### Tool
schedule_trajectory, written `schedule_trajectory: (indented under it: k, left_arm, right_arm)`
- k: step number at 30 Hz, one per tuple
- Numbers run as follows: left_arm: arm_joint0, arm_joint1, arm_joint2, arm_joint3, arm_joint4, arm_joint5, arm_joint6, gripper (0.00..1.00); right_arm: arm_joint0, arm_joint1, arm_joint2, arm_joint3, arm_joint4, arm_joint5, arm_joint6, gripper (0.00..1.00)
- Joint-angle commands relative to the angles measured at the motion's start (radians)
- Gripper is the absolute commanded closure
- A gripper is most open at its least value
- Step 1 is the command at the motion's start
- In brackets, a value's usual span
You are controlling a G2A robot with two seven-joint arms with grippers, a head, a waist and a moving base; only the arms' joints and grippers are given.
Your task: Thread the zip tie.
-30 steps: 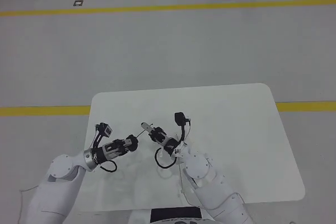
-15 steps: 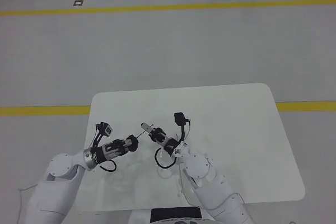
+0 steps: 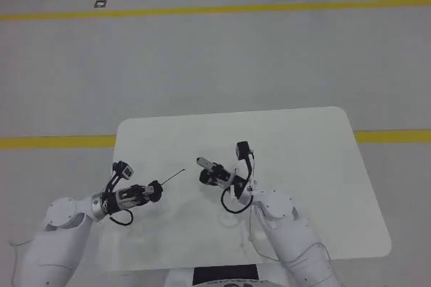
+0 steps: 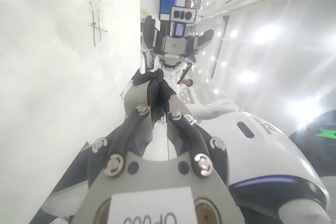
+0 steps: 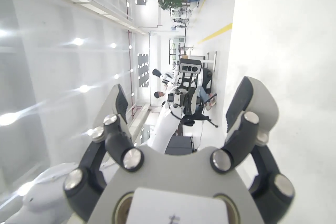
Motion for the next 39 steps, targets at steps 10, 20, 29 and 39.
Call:
schedule_trajectory:
  k: [10,20,29,39]
  left_arm:
    - [0.001,0.018,0.041,0.0,0.006,-0.005,0.01,1.0]
    - [-0.019,0.064,0.112,0.003,-0.007,-0.051,0.003,1.0]
    - [-0.028,0.065,0.126,-0.006,-0.002,-0.036,0.013,1.0]
    - [-0.021,0.09,0.121,-0.046,0.024,-0.057,0.003,1.0]
  right_arm:
    - [0.016,0.002,-0.007,0.046,0.151,0.024,0.136,0.0]
    - [0.126,0.013,-0.037,0.2,0.267,0.053,0.356,0.0]
    - [0.123,0.019,-0.031,0.204,0.276,0.055,0.341,0.0]
    - [0.141,0.035,-0.023,0.231,0.275,0.058,0.398,0.0]
